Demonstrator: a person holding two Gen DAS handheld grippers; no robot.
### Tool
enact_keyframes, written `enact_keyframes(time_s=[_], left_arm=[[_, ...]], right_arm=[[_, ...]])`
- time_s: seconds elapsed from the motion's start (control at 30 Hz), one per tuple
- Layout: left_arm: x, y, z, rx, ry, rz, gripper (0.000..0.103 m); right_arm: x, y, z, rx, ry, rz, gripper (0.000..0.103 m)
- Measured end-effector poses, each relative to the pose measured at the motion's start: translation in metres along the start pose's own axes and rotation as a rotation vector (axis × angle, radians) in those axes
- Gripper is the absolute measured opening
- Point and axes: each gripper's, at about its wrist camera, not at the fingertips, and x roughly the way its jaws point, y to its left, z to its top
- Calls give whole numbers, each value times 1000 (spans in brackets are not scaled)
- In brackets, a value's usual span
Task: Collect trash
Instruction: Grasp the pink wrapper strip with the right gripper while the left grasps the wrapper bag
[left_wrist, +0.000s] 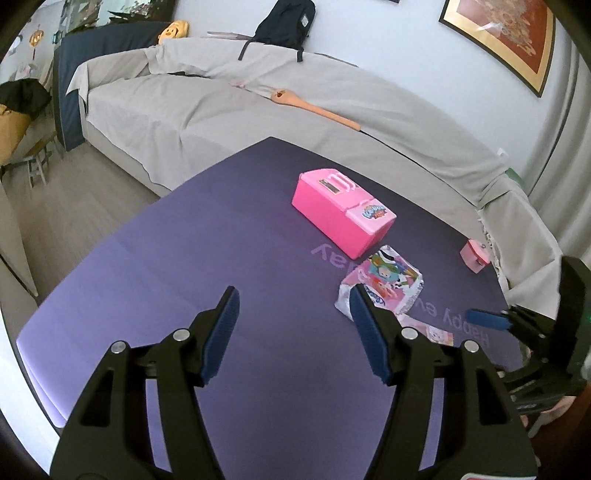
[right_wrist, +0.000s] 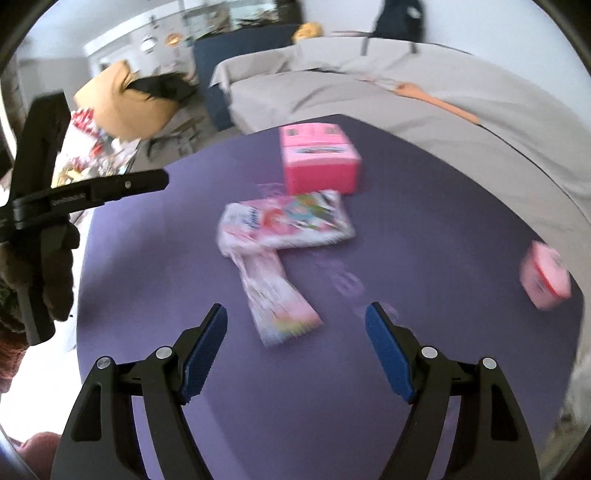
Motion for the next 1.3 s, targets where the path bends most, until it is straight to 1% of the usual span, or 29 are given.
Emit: enact_keyframes(time_s=[0.07,0.1,0.13,0.17,0.2,0.23,0.27,0.3,0.37,0.53,0.63,0.77,0.9,1.0,1.1,1.17,1.2,1.3], left_arm=[[1,-1,2,6,-1,-2,59],[1,-1,3,12,0,-4,59],[1,-3,3,20,3,-5,59],[2,-4,2,26,5,-5,59],[1,-4,2,28,7,-6,59],[1,-5,2,31,10,-8,59],[1,-6,2,32,11,-10,59],[1,-6,2,33,11,-11,59],[1,-8,1,32,11,-13,59],[8,-18,-1,41,30,-30,59],[14,-29,-1,53,49,-53,59],[28,-56,-5,76,101,-117,59],[44,-94,-7,112,152,-201,59],[62,-126,-8,161,197,-259,59],[85,-164,-8,234,257,-312,59],[96,-184,-8,284,289,-334,59],[102,-197,-8,323,302,-337,59],[117,-221,-8,395,320,-304,59]], right_arm=[[16,7,11,-20,13,7,73],[20,8,14,-21,17,9,70],[26,9,18,-24,25,17,65],[31,10,20,-26,42,31,47],[36,10,21,-25,59,42,33],[39,9,20,-18,82,72,33],[37,7,19,-14,79,84,32],[34,5,16,-10,78,86,27],[27,-1,7,7,79,94,23],[1,-25,-22,51,86,51,21],[-15,-43,-39,80,87,2,21],[-34,-61,-62,124,80,-43,21],[-50,-68,-79,124,76,-71,21],[-60,-72,-93,125,71,-64,21],[-64,-72,-99,134,60,-56,21],[-65,-73,-102,143,50,-49,21],[-66,-74,-103,145,47,-48,21],[-65,-72,-103,134,43,-53,21]])
